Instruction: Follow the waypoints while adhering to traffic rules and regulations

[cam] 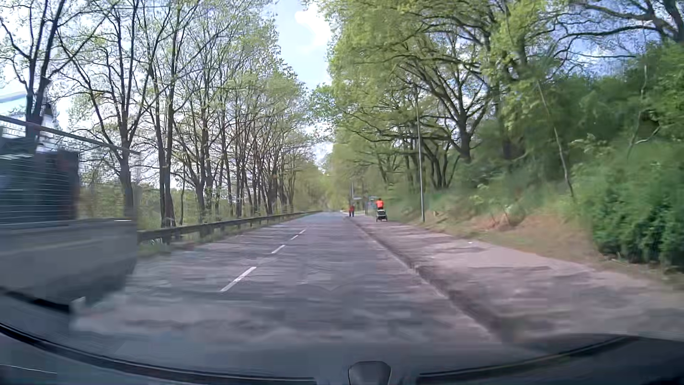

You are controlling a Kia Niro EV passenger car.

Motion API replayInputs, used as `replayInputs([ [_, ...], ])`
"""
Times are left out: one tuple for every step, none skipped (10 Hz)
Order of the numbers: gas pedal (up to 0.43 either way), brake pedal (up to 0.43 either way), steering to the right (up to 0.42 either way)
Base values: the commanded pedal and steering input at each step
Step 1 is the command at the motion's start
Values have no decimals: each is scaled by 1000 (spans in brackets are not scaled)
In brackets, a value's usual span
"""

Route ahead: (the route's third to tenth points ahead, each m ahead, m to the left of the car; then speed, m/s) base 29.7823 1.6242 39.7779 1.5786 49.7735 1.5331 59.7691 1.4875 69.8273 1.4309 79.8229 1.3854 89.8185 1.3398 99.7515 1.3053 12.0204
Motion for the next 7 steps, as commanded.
replayInputs([
  [98,0,-6],
  [98,0,-6],
  [98,0,-6],
  [98,0,-7],
  [98,0,-7],
  [98,0,-7],
  [98,0,-7],
])
